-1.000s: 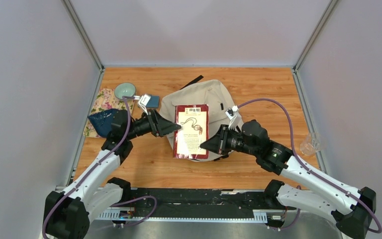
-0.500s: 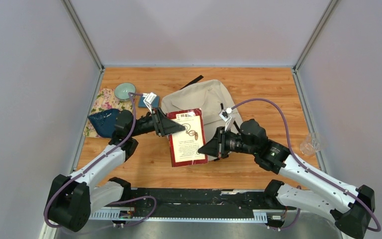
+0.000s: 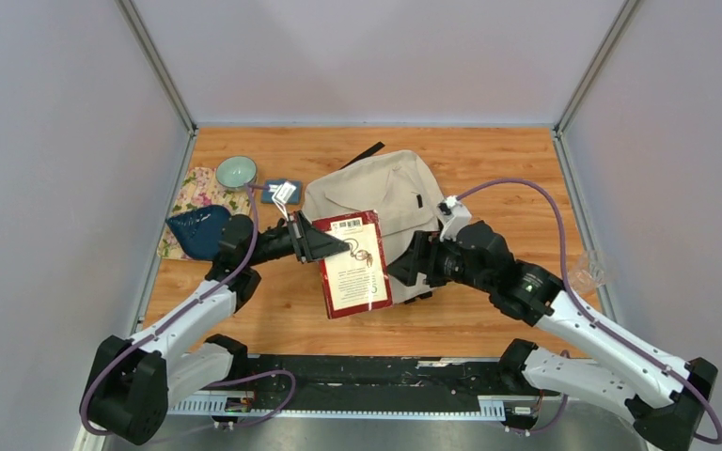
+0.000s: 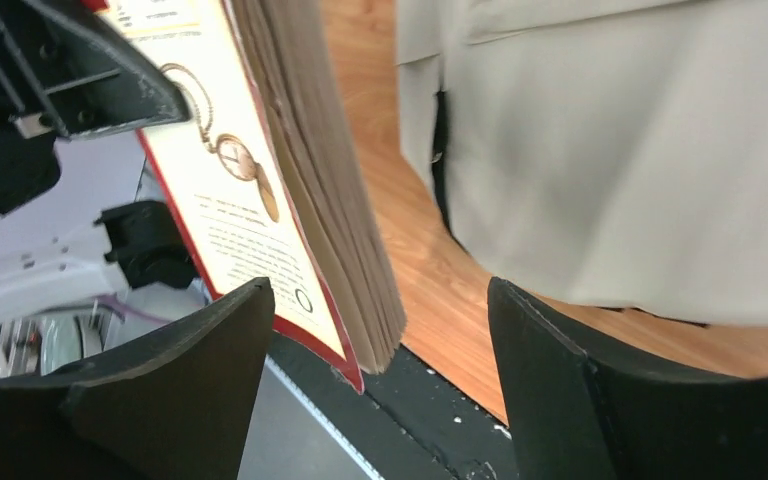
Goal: Pack the student bag
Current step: Pick up the book from the center of the board.
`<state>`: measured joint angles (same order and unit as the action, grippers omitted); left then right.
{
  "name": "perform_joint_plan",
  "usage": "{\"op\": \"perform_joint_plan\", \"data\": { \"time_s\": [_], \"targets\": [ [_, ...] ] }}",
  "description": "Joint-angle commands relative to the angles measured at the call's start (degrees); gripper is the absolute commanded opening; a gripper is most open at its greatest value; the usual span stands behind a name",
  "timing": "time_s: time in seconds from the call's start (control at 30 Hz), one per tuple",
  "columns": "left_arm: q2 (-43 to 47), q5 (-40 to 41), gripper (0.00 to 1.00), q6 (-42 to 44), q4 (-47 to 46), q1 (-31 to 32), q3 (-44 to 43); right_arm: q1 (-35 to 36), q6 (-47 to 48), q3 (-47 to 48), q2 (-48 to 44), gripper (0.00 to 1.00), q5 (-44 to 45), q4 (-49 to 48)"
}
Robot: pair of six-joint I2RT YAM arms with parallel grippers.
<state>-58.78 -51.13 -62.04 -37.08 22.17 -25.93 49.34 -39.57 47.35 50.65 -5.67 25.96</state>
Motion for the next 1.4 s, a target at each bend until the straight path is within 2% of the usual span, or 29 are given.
{"op": "perform_joint_plan", "data": {
  "time_s": [0.0,0.1,0.2,0.33,0.43,0.8,1.13,1.23,1.27,1.3,1.33,1.37],
  "targets": [
    [3.9,10.1,0.0,2.4,1.1,0.3,-0.3,-0.2,-5.8,-3.1,-7.9,0.82,12.0,5.3],
    [4.3,17.3,0.0,-0.9,-3.0,0.3,1.1,-0.2,-11.9,-10.0,-13.2,0.82,7.9,-1.1],
    [2.8,23.4,0.0,-7.7,-12.7,0.3,3.9,0.0,-18.2,-16.8,-16.3,0.82,2.0,-10.4],
    [-1.5,27.2,0.0,-17.7,-25.7,0.8,5.7,0.8,-23.1,-21.1,-15.9,0.82,-0.9,-20.5],
    [-4.4,29.4,0.0,-20.9,-32.0,2.1,6.4,1.1,-24.2,-20.6,-13.4,0.83,-1.2,-24.7],
    [-7.3,36.1,0.0,-19.3,-35.5,7.8,6.3,1.2,-33.7,-25.9,-6.8,0.86,1.9,-45.2],
    [-13.9,35.9,0.0,-26.5,-48.9,9.6,7.7,1.1,-34.3,-26.7,-3.3,0.85,7.8,-55.2],
    [-14.0,35.8,0.0,-27.1,-49.7,9.8,8.3,0.9,-33.7,-26.4,-3.8,0.77,9.6,-55.1],
    [-13.9,35.8,0.0,-26.9,-49.6,9.8,8.4,0.7,-33.6,-26.5,-4.0,0.67,9.7,-55.0],
    [-13.7,35.8,0.0,-26.8,-49.5,9.9,8.5,0.5,-33.7,-26.4,-4.0,0.62,9.5,-55.0],
    [-13.6,35.7,0.0,-26.7,-49.4,10.0,8.7,0.4,-33.7,-26.4,-4.2,0.52,9.7,-55.0],
    [-13.4,35.6,0.0,-26.6,-49.3,10.0,8.7,0.3,-33.7,-26.3,-4.2,0.46,9.8,-54.7]
  ]
}}
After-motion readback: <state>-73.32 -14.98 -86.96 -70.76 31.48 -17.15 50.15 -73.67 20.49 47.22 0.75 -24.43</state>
